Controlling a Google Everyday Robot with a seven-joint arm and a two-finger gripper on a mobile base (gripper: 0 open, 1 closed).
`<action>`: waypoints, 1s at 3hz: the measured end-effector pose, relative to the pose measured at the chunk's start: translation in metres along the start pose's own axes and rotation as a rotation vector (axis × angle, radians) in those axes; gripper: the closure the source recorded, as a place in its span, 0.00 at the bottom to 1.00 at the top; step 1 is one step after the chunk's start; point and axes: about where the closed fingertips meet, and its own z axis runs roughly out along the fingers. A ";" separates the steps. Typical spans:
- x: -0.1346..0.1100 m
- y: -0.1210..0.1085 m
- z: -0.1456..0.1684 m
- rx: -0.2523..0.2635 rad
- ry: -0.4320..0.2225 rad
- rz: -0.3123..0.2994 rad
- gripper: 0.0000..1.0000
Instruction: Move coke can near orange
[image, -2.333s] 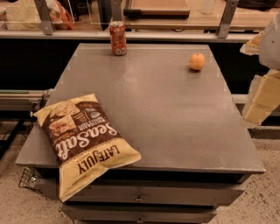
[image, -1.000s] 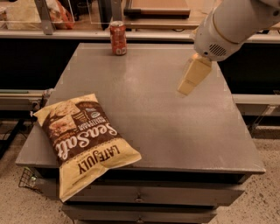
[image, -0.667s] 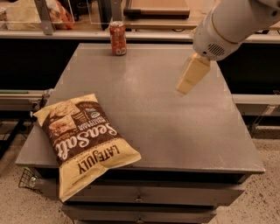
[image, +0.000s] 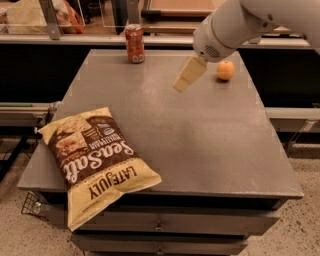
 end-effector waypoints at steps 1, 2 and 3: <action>-0.026 -0.026 0.048 0.052 -0.080 0.064 0.00; -0.046 -0.048 0.088 0.092 -0.149 0.157 0.00; -0.065 -0.065 0.123 0.099 -0.221 0.255 0.00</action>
Offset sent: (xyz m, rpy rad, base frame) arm 0.1476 0.0859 -0.0333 0.3425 -0.0777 -0.2172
